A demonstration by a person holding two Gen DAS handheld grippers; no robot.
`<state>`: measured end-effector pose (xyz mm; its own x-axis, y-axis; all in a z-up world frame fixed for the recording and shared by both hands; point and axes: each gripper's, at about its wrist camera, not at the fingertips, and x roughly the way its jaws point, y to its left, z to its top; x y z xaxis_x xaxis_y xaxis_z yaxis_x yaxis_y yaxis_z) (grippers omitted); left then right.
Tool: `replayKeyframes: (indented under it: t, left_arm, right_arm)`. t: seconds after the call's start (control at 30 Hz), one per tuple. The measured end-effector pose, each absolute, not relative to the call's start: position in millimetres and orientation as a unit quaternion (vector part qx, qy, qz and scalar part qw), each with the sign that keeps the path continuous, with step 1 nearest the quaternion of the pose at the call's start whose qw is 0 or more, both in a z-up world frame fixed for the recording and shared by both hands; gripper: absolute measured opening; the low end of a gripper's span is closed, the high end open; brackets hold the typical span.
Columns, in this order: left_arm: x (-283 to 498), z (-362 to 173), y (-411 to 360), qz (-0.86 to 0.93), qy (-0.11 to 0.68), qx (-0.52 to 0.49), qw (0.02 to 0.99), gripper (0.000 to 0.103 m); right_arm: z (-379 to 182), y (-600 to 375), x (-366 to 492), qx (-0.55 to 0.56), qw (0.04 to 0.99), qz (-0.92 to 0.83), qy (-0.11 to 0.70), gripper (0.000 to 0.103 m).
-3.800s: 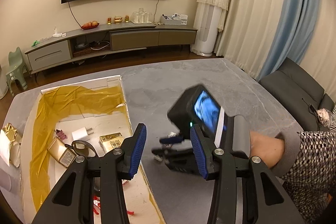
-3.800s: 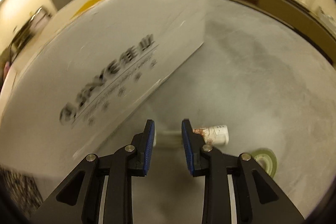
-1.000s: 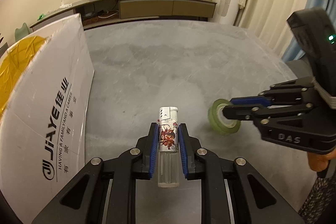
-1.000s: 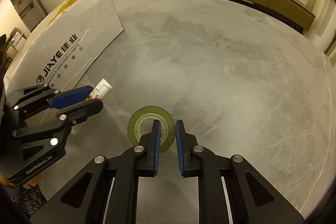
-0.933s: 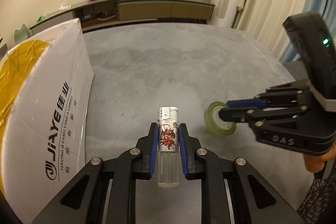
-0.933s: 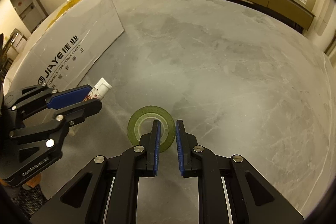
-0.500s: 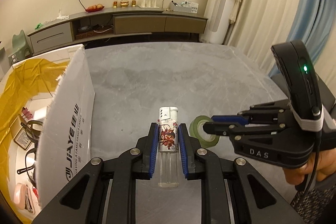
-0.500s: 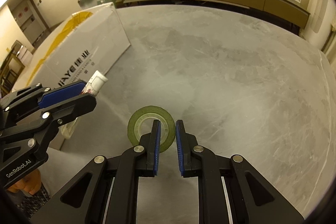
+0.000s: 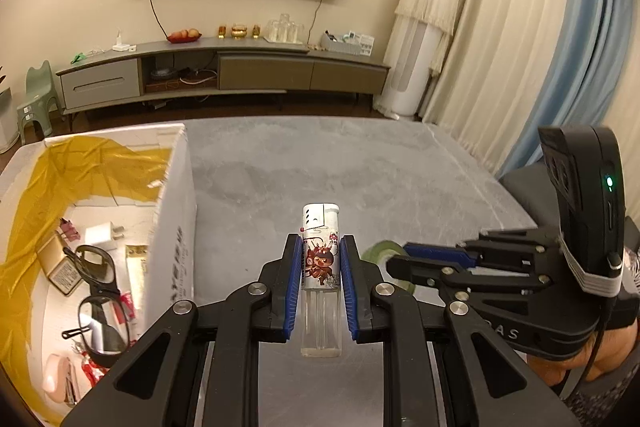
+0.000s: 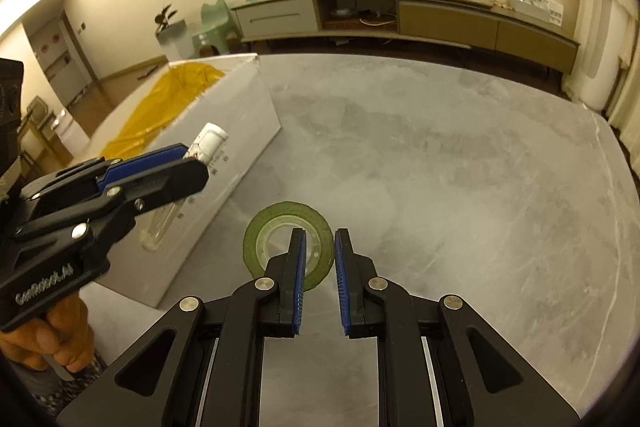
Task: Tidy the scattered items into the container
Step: 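Lift the lighter and tape and carry both over the white box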
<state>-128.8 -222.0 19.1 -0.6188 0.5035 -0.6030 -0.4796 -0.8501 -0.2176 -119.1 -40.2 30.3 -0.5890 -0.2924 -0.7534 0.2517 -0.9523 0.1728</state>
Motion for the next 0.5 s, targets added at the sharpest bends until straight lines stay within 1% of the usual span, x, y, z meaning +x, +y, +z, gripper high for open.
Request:
replayKeyframes:
  t: [0.3,0.5]
  left_arm:
    - [-123.4,42.3,-252.0,0.909,-0.045,-0.313,0.273,0.020]
    - [-123.2,56.7,-282.1,0.916,-0.067,-0.295,0.264,0.020]
  right_arm:
    - [58.4,-59.3,-107.2,0.403,0.159,-0.900,-0.047,0.015]
    - [80.9,-89.5,-104.3,0.389,0.174,-0.904,-0.033,0.015]
